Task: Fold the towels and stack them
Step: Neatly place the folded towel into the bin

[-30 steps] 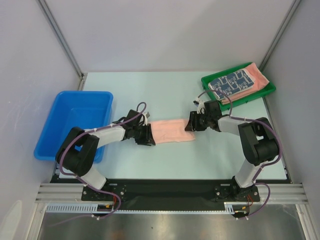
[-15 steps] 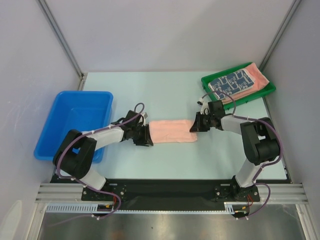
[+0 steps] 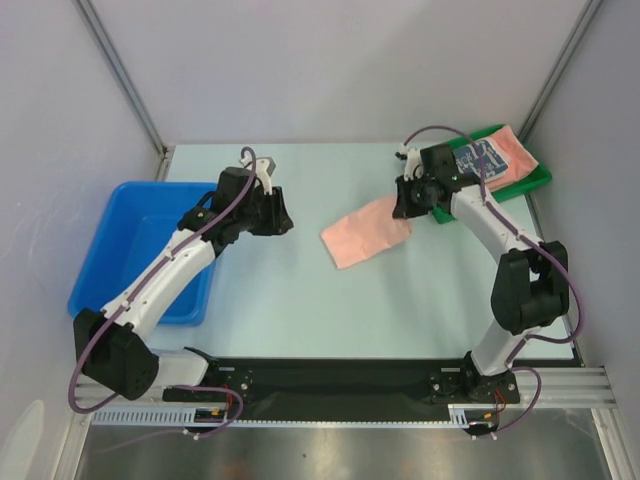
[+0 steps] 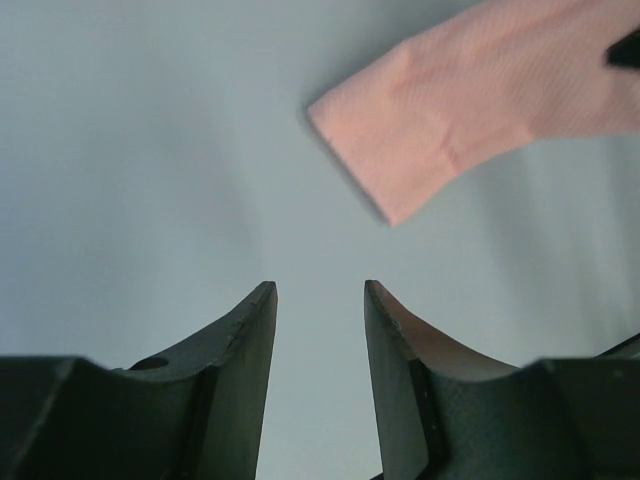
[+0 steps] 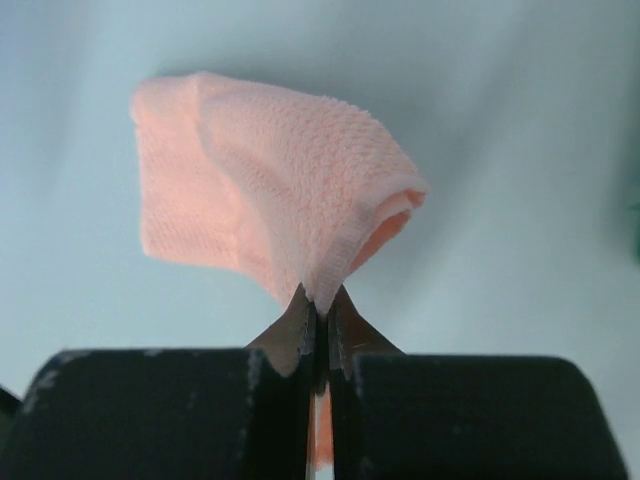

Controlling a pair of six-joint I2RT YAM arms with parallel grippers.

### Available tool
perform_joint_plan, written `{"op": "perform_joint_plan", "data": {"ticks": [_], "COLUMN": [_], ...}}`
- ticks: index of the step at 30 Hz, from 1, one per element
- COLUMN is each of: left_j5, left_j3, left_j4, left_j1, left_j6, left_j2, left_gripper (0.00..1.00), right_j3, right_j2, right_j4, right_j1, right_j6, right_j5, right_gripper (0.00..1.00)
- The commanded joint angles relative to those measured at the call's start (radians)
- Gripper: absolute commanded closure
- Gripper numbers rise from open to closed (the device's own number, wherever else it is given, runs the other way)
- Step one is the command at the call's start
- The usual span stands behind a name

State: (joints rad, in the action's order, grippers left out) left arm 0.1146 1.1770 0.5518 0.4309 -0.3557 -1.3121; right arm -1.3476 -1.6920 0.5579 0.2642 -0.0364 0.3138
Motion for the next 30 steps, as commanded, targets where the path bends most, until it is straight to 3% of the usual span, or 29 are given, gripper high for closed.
{"op": "perform_joint_plan", "data": {"ticks": [1, 12, 20, 30], "left_j5": [-0.012, 0.040, 0.080, 0.122], "left_j3": [-0.063, -0.077, -0.070, -0.071], "left_j4": [0.028, 0.003, 0.002, -0.006], "left_j1": [-0.023, -0.058, -0.080, -0.089], "left_j6": [0.076, 0.127, 0.153, 0.156], "left_j2": [-0.025, -0.098, -0.119, -0.127], "left_gripper": [0.54, 0.56, 0.56, 0.56], "right_j3": [-0.175, -0.629, -0.932, -1.065], "right_j2": [-0.037, -0.253, -0.383, -0.433], "right_j4": [0.166, 0.437, 0.533, 0.536], "right_j1": [-0.032, -0.174, -0.313, -0.381], "right_j6": [-0.106, -0.299, -0.394, -0.522], "right_j5": [-0.088, -0.120, -0.116, -0.139], "right_gripper": [1.00, 1.00, 1.00, 1.00]}}
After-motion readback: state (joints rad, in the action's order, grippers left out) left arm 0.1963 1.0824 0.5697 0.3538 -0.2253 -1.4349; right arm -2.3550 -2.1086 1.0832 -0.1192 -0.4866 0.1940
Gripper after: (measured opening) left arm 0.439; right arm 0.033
